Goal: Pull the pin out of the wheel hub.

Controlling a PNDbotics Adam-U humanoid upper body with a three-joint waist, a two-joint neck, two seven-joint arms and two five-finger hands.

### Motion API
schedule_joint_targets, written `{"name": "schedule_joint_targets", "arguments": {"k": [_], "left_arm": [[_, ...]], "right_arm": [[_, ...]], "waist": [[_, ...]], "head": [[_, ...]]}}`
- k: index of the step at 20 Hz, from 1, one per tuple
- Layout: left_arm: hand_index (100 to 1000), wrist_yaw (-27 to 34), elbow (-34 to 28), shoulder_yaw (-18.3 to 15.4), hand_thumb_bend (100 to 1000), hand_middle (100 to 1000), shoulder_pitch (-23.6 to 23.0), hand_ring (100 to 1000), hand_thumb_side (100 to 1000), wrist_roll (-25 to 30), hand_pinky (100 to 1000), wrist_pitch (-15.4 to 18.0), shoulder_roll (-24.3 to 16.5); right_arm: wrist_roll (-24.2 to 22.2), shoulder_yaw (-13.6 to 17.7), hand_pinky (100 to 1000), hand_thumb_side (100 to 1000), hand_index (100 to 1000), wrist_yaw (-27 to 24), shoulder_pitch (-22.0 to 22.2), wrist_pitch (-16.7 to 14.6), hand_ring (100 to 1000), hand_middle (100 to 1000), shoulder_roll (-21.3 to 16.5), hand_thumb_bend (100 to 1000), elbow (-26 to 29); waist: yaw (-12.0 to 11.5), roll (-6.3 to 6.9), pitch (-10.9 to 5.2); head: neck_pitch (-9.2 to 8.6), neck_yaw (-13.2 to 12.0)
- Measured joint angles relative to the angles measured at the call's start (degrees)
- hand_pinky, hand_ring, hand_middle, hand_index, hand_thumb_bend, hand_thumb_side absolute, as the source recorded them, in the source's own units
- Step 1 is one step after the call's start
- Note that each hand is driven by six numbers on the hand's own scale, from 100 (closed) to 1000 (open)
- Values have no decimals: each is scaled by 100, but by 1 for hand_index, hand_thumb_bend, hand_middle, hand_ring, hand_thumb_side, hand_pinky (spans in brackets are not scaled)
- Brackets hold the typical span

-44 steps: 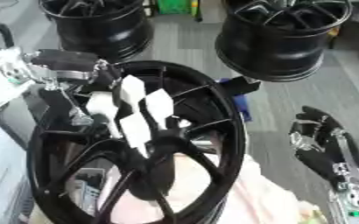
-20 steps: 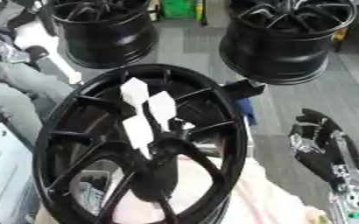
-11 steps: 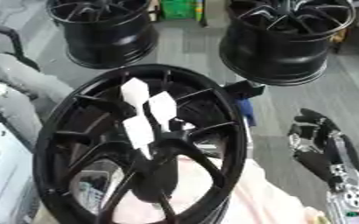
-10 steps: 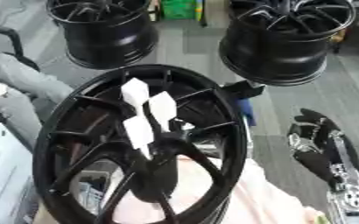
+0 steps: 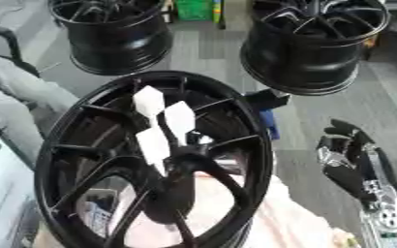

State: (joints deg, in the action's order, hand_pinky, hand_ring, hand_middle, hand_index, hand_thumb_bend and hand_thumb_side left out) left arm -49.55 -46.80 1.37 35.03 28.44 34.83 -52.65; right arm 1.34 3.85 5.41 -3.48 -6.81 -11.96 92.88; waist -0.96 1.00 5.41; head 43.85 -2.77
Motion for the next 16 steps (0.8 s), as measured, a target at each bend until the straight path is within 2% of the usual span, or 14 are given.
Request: {"name": "schedule_joint_targets", "arguments": {"k": [6, 9, 10, 11, 12, 13, 16], "left_arm": [[934, -48, 97, -103, 562, 897, -65, 850, 615, -341, 835, 240, 38], [908, 205, 43, -242, 379, 862, -166, 810, 569, -445, 810, 268, 112], [905, 410, -24, -331, 357, 857, -248, 806, 563, -493, 807, 255, 160], [880, 655, -116, -426, 197, 822, -338, 765, 546, -541, 779, 220, 212], [877, 986, -233, -550, 182, 818, -449, 761, 547, -601, 775, 159, 293], [853, 1387, -373, -682, 100, 783, -588, 724, 571, -656, 750, 68, 402], [825, 2824, -997, -1150, 100, 743, -1036, 675, 601, -791, 726, -431, 849]], "right_arm": [[0, 1, 746, 180, 830, 0, 0, 0, 683, 709, 2, 100, -3], [2, 2, 745, 182, 830, 0, 0, 0, 683, 709, 4, 100, -9], [4, 2, 745, 182, 829, 0, 0, -1, 683, 709, 5, 100, -13], [7, 4, 745, 182, 829, 0, 0, -2, 683, 708, 6, 100, -14], [12, 5, 745, 182, 829, 0, 0, -5, 683, 708, 7, 100, -15], [20, 6, 745, 183, 829, 0, -1, -4, 683, 708, 8, 100, -15], [41, 16, 745, 185, 829, 0, -8, -2, 683, 708, 17, 100, -16]], "waist": [[-9, -2, 0], [-11, -8, 2], [-14, -14, 7], [-18, -25, 16], [-25, -38, 27], [-32, -46, 34], [-57, -83, 68]], "head": [[0, 0], [0, 3], [0, 8], [0, 12], [0, 17], [0, 21], [0, 48]]}}
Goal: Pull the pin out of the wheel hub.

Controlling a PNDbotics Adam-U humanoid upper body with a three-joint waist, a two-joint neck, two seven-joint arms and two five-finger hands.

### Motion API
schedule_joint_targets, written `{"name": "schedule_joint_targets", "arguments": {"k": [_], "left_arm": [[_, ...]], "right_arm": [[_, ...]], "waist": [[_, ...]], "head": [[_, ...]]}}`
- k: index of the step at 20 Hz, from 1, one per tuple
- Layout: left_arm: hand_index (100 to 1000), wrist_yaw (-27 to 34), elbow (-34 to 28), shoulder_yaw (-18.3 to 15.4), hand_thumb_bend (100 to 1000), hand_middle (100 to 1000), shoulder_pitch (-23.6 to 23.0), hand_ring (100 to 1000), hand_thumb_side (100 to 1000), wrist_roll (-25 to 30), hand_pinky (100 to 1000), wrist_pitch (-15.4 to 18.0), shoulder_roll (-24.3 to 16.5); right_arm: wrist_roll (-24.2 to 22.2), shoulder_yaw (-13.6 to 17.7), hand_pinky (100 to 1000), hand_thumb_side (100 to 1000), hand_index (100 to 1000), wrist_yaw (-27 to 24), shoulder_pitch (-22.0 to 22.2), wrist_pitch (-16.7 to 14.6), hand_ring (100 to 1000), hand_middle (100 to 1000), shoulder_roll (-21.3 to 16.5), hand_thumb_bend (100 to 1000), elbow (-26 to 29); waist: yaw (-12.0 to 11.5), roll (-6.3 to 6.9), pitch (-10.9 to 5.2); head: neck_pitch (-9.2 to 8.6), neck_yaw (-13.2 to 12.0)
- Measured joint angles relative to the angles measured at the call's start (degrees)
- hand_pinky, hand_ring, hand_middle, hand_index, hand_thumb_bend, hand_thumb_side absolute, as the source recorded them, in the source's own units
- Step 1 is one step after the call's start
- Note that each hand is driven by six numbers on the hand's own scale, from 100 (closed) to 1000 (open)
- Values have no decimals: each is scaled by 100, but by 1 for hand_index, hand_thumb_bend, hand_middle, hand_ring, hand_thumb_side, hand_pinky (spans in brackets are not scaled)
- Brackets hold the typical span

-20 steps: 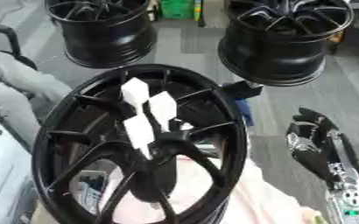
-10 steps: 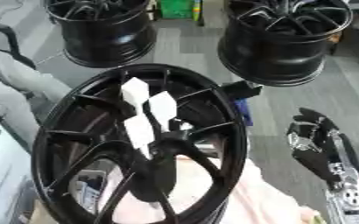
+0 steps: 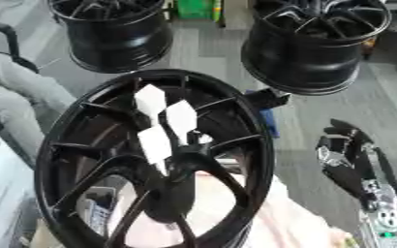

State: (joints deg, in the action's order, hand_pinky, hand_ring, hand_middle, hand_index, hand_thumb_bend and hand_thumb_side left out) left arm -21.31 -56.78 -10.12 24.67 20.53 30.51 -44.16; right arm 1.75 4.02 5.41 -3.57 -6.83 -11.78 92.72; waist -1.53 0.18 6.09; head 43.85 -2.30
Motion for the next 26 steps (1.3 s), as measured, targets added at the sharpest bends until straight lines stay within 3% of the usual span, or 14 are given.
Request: {"name": "schedule_joint_targets", "arguments": {"k": [4, 6, 9, 12, 17, 26], "left_arm": [[792, 1551, -1146, -646, 100, 698, -498, 630, 645, -306, 703, -1062, 784], [791, 2034, -1731, -875, 100, 696, -678, 629, 674, -480, 702, -1629, 1195], [794, 2351, -2496, -1036, 100, 697, -874, 630, 697, -599, 703, -2341, 1746], [793, 2328, -3081, -1088, 100, 693, -1050, 627, 710, -608, 702, -2830, 2184], [792, 2143, -3574, -1095, 100, 689, -1245, 623, 719, -586, 702, -3243, 2641], [790, 1952, -3822, -1088, 100, 685, -1311, 621, 729, -540, 702, -3397, 2870]], "right_arm": [[12, 22, 745, 186, 829, -1, -19, 4, 682, 708, 50, 100, 0], [15, 22, 745, 187, 829, -2, -31, 3, 682, 708, 59, 100, 0], [15, 21, 745, 189, 829, -4, -49, 3, 682, 708, 98, 100, 0], [14, 21, 745, 188, 829, -7, -51, 3, 681, 707, 110, 100, 0], [15, 21, 745, 190, 829, -11, -76, 3, 681, 708, 141, 100, 0], [16, 21, 745, 197, 829, -49, -93, 3, 682, 708, 142, 100, 0]], "waist": [[-17, -74, 19], [-38, -97, 29], [-64, -116, 32], [-55, -153, 34], [-53, -161, 45], [-60, -172, 63]], "head": [[0, 3], [0, 1], [0, -27], [0, -51], [0, -84], [0, -104]]}}
